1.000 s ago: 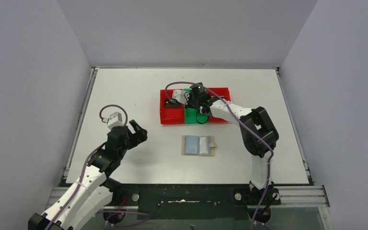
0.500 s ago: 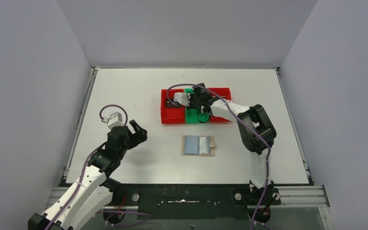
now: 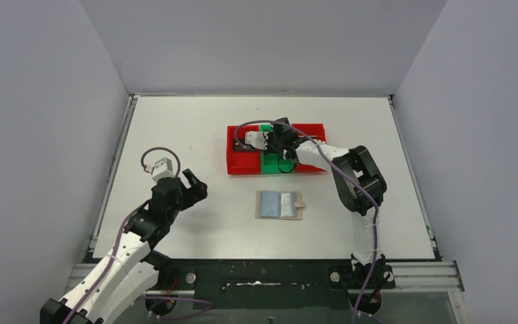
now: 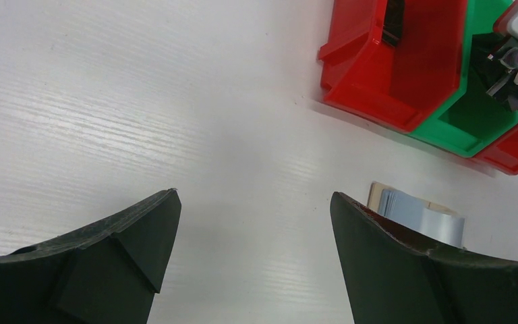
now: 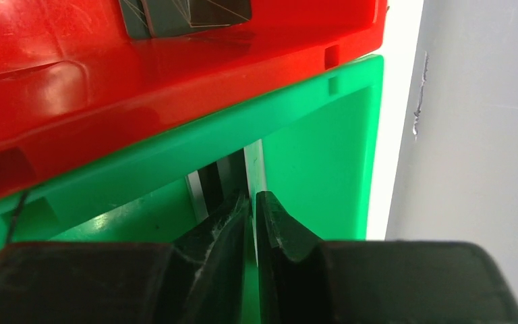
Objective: Take the credit cards out of the card holder
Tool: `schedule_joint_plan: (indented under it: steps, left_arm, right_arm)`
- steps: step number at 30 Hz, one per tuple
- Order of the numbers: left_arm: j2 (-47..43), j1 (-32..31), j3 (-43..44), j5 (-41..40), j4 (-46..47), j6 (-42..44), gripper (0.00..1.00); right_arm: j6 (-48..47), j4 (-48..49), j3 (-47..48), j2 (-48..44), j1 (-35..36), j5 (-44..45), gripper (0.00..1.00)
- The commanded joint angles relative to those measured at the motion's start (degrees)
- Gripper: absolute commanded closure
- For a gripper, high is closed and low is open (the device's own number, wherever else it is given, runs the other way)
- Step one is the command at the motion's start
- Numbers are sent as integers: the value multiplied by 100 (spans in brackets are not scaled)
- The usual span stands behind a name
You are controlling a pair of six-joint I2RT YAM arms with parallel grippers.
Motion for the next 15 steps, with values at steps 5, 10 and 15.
schedule_joint_plan:
  steps: [5, 10, 15]
  left_arm:
    - [55, 43, 243, 7, 125, 79, 17]
    - [26, 50, 217, 27, 118, 53, 17]
    - [74, 49, 256, 71, 141, 61, 17]
  right_arm:
    - [-84, 54, 152, 5, -76, -83, 74]
    - [-6, 44, 87, -141, -96, -145, 64]
    - [146, -71, 193, -227, -149, -220, 57]
